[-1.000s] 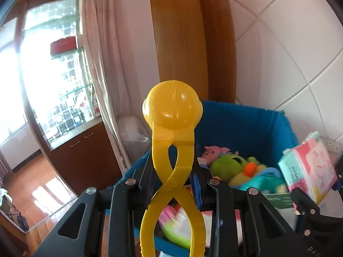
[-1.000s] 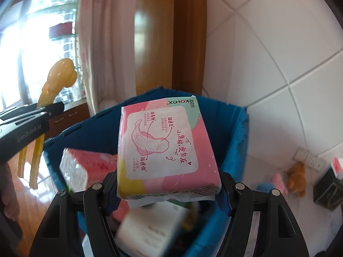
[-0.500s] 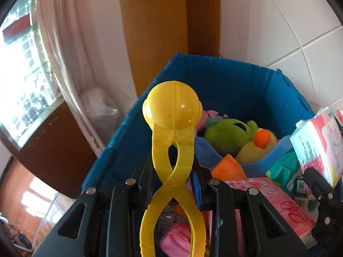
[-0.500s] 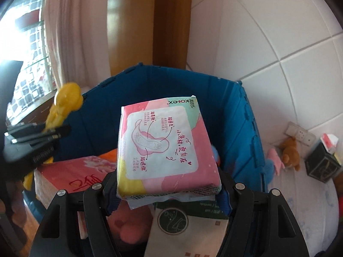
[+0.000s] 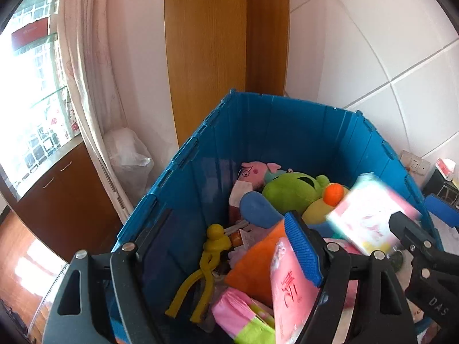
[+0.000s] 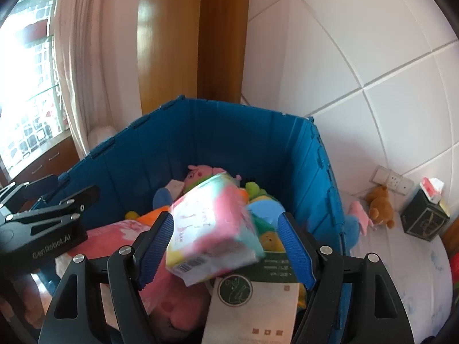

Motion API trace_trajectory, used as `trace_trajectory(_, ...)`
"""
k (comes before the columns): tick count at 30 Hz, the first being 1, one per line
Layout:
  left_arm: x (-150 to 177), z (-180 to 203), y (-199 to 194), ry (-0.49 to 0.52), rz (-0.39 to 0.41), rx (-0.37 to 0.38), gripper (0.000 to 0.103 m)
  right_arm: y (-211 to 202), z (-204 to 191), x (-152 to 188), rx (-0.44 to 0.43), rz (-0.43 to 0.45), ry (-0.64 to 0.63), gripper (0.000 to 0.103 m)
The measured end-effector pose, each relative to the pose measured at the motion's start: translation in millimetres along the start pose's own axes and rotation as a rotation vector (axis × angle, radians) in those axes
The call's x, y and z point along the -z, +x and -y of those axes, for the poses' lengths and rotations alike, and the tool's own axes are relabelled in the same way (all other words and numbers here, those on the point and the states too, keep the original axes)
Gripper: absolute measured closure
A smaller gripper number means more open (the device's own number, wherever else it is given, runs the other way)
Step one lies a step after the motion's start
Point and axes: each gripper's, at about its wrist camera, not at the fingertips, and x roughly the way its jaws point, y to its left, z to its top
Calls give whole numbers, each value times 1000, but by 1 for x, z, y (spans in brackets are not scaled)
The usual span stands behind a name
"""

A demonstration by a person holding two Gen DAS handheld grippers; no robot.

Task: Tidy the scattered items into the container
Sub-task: 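Open both tools to drop the clip and pad pack into the crate, then withdraw both tools from the crate toward the pig and teddy plushes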

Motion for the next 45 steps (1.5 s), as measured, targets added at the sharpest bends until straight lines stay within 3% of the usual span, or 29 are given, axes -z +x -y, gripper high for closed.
trace_trajectory(10,5,15,-31,-12,28,16,26,-29,16,6,8,28,-21,27)
trace_trajectory(16,6,31,-60,-28,75,-17,26,-52,55,13,-8,67,15,27)
trace_trajectory(19,7,56,-80,-15,108,-10,26,-65,87,24,-5,83,44,27)
trace_trajectory(27,24,183,-130,62,183,98,26,-98,214,80,52,95,133,26)
trace_trajectory(32,48,285,-136,139,159,202,25,-111,318,131,125,55,206,24)
trace_trajectory(36,68,349,-127,228,114,253,25,-109,390,170,182,-28,292,24)
trace_trajectory(41,81,400,-100,273,42,303,25,-111,428,196,218,-67,337,24)
trace_trajectory(45,87,418,-78,299,13,345,25,-105,443,203,264,-103,350,24)
